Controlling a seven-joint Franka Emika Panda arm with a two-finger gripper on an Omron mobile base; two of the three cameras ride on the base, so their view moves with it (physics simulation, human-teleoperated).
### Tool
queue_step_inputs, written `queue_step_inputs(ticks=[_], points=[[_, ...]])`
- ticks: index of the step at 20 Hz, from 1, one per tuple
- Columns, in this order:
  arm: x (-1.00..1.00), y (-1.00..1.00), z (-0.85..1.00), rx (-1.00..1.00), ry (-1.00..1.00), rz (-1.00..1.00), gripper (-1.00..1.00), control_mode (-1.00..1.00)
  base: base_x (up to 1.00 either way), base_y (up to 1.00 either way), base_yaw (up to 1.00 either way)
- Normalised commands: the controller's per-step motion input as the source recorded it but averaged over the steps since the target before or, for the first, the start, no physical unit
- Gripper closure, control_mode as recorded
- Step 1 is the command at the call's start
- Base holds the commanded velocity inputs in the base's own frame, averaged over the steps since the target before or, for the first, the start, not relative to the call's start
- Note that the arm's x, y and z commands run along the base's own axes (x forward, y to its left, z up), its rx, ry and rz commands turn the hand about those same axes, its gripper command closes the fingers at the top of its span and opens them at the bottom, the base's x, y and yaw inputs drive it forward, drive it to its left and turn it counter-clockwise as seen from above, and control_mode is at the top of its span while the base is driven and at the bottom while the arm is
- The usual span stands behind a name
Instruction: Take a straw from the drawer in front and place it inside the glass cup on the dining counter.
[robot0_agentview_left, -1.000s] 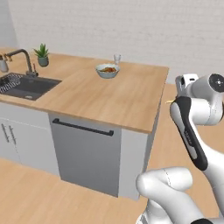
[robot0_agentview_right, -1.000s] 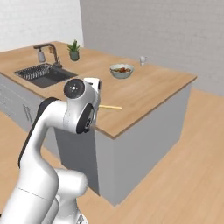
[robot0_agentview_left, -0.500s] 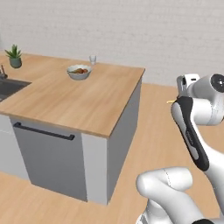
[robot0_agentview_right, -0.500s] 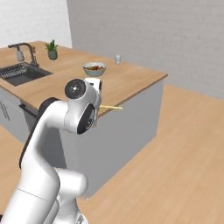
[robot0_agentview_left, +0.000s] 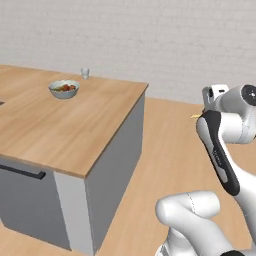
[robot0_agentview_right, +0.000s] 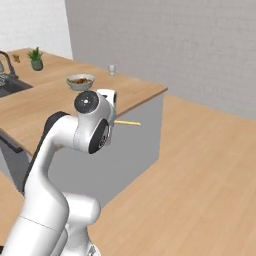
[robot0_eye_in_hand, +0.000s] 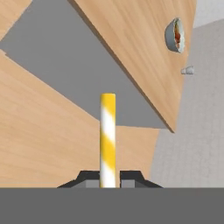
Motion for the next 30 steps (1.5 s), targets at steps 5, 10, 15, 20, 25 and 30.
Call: queue_step_inputs(ticks=[5,10,15,20,25,30], points=[[0.0,0.0,0.0,0.0,0.0,0.0,1.0,1.0,0.51,-0.69,0.07],[0.0,0.0,0.0,0.0,0.0,0.0,1.0,1.0,0.59,-0.63,0.17],[0.0,0.0,0.0,0.0,0.0,0.0,1.0,1.0,0.66,-0.62,0.26],[0.0,0.0,0.0,0.0,0.0,0.0,1.0,1.0,0.68,-0.58,0.32],[0.0,0.0,0.0,0.0,0.0,0.0,1.0,1.0,0.67,-0.64,0.36],[0.0,0.0,0.0,0.0,0.0,0.0,1.0,1.0,0.61,-0.69,0.38]])
